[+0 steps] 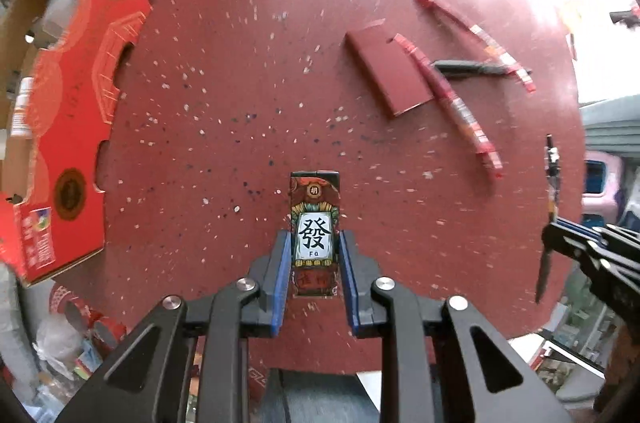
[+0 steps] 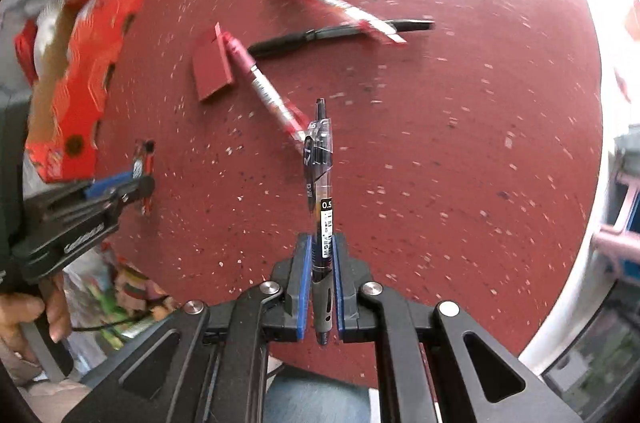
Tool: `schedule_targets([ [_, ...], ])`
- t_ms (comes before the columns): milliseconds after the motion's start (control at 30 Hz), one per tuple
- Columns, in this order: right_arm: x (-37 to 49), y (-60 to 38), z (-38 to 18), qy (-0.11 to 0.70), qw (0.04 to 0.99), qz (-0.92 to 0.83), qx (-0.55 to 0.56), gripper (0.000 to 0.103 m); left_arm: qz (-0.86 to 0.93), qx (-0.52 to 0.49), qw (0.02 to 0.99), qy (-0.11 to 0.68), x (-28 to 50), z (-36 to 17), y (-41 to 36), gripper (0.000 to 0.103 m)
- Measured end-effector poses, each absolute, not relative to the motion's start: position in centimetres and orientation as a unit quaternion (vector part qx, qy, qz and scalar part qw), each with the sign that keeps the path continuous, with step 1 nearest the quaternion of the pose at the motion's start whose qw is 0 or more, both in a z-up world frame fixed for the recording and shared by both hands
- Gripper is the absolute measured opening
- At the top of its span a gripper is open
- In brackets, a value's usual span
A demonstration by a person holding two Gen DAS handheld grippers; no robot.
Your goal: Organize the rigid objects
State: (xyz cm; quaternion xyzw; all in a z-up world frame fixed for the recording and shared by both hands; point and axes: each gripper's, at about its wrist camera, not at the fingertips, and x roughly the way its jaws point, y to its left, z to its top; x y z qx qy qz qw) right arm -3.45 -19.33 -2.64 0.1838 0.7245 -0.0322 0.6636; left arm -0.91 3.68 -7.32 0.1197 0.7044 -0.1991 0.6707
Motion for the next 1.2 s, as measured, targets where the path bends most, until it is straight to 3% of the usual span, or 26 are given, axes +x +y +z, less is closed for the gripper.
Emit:
schedule_targets([
  [567, -2.7, -20.6, 3.2, 0.687, 0.711, -0.013, 0.149, 0.011, -0.195, 0.14, 0.74, 0.629, 1.2, 1.7, 3.5, 0.026],
  [1200, -1.7, -20.4, 4.8, 0.676, 0.729, 0.008, 0.112, 0.011, -0.178, 0.127, 0.765, 0.606, 1.6, 3.8, 3.7, 0.026],
])
